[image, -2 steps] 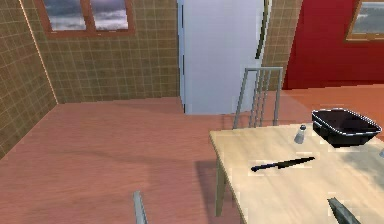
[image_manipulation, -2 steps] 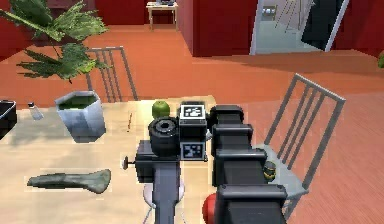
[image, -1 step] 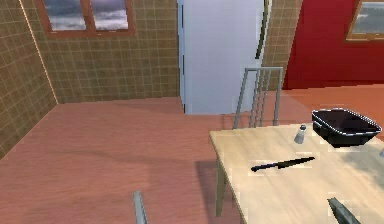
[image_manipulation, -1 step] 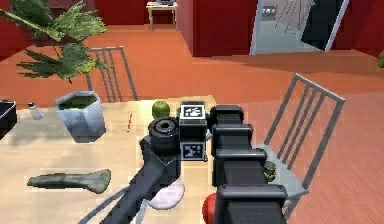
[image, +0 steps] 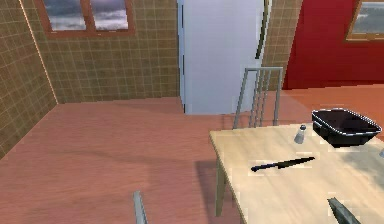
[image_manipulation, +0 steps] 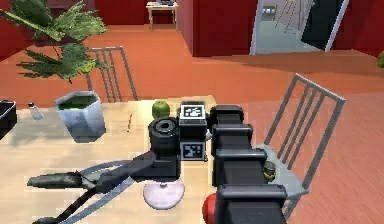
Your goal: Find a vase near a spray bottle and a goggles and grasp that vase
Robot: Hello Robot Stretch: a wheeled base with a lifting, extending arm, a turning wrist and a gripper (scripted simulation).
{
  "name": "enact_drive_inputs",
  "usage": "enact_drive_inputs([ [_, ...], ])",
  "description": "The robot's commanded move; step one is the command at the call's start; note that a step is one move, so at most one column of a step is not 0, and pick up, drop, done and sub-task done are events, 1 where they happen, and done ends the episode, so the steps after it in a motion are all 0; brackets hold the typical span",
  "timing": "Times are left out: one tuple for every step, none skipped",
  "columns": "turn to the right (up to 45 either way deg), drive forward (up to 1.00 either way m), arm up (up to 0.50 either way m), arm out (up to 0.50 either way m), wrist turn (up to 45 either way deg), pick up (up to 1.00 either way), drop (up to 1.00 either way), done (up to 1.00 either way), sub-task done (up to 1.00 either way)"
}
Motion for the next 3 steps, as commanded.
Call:
enact_drive_inputs([
  [0.0, 0.00, 0.00, 0.00, 45.0, 0.00, 0.00, 0.00, 0.00],
  [0.0, 0.00, 0.00, 0.00, 18.0, 0.00, 0.00, 0.00, 0.00],
  [0.0, 0.00, -0.30, 0.00, 0.0, 0.00, 0.00, 0.00, 0.00],
])
